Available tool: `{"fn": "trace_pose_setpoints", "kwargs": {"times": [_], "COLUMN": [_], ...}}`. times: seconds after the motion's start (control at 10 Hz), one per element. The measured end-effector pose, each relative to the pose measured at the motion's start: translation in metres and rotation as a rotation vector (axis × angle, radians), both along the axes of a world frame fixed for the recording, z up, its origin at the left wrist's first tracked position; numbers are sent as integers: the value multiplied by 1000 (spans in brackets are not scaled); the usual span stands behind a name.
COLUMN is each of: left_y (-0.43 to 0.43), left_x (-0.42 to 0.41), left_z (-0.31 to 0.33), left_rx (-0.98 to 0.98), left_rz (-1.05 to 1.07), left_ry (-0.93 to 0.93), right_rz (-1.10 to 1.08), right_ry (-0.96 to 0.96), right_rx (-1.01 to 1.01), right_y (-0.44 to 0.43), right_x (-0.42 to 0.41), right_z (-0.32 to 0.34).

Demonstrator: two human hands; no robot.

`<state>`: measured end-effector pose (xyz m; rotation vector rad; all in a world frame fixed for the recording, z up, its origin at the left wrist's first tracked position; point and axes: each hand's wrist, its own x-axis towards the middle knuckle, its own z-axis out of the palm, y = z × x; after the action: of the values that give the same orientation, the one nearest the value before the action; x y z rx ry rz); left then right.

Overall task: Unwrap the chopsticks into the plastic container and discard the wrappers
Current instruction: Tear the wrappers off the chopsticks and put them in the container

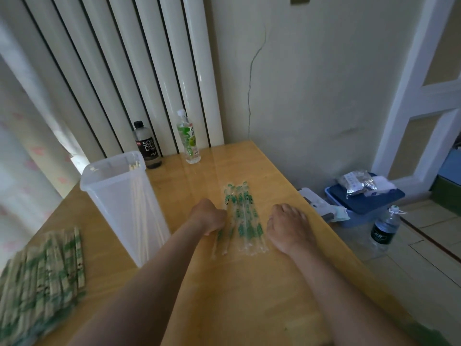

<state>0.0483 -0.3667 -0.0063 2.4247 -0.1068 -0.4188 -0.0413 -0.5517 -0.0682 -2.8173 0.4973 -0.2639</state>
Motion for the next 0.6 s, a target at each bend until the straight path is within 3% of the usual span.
{"fn": "trace_pose_setpoints", "kwargs": {"times": [0.2, 0.4, 0.6], "left_y": [27, 76, 140], "left_x": [-17, -55, -72], "left_z": [17, 38, 47], "left_rx": [-9, -159, -113], "left_rz": [-55, -167, -211], "left_ry": [-38, -22, -130], "right_rz": [10, 273, 505], "right_ry": [-4, -257, -218], "right_rx": [100, 177, 304], "right_y": [6, 73, 161], "right_x": [-8, -14, -21], "right_z": [18, 57, 83]}}
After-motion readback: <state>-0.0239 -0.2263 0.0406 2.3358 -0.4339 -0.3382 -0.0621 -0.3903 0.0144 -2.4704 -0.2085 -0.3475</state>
